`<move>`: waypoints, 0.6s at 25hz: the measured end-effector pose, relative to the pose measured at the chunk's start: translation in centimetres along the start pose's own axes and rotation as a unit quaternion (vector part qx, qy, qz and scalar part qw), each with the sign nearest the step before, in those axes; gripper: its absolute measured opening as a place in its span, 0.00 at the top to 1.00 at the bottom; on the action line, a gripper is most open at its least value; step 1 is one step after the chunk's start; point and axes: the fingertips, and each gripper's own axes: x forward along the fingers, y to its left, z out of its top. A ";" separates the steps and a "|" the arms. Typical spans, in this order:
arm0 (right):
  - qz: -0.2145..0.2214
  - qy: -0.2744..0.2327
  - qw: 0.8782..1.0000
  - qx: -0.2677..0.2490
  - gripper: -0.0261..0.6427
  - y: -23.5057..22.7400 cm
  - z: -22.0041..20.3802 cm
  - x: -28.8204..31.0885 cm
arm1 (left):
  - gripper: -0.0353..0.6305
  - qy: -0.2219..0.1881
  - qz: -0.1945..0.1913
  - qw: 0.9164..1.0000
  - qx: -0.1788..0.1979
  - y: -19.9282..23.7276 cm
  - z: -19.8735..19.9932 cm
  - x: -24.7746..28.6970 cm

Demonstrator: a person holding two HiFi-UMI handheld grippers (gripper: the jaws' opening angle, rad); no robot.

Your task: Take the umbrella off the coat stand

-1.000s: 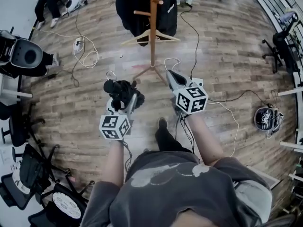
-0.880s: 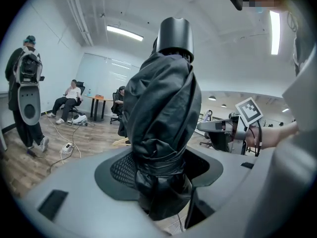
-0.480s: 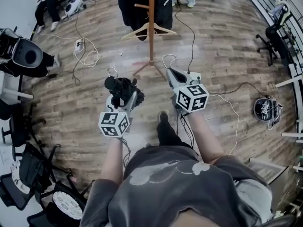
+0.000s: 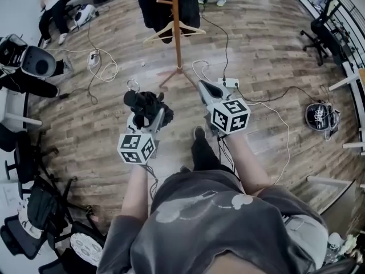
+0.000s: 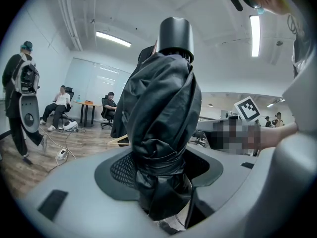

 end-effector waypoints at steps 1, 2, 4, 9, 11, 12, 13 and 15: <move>-0.002 0.001 1.000 -0.001 0.96 0.5 -0.2 -0.9 | 0.54 0.001 -0.002 1.000 0.001 -0.6 -0.2 -0.7; -0.004 0.002 1.000 -0.002 0.96 0.9 -0.3 -1.8 | 0.54 0.002 -0.005 1.000 0.001 -1.2 -0.3 -1.4; -0.009 0.002 1.000 -0.005 0.96 1.7 -0.5 -3.3 | 0.54 0.003 -0.011 1.000 0.002 -2.1 -0.7 -2.5; -0.019 0.003 1.000 -0.010 0.96 2.5 -1.2 -5.4 | 0.54 0.000 -0.021 1.000 0.001 -3.4 -1.4 -3.6; -0.021 0.005 1.000 -0.012 0.96 2.5 -1.5 -5.5 | 0.54 -0.002 -0.024 1.000 0.000 -3.5 -1.7 -3.5; -0.022 0.006 1.000 -0.012 0.96 2.5 -1.8 -5.5 | 0.54 -0.002 -0.025 1.000 0.000 -3.5 -1.8 -3.4; -0.022 0.008 1.000 -0.012 0.96 2.7 -2.0 -5.6 | 0.54 -0.001 -0.026 1.000 0.001 -3.5 -2.0 -3.5; -0.019 0.009 1.000 -0.014 0.96 3.3 -2.1 -6.4 | 0.54 0.000 -0.026 1.000 0.004 -4.0 -2.1 -4.2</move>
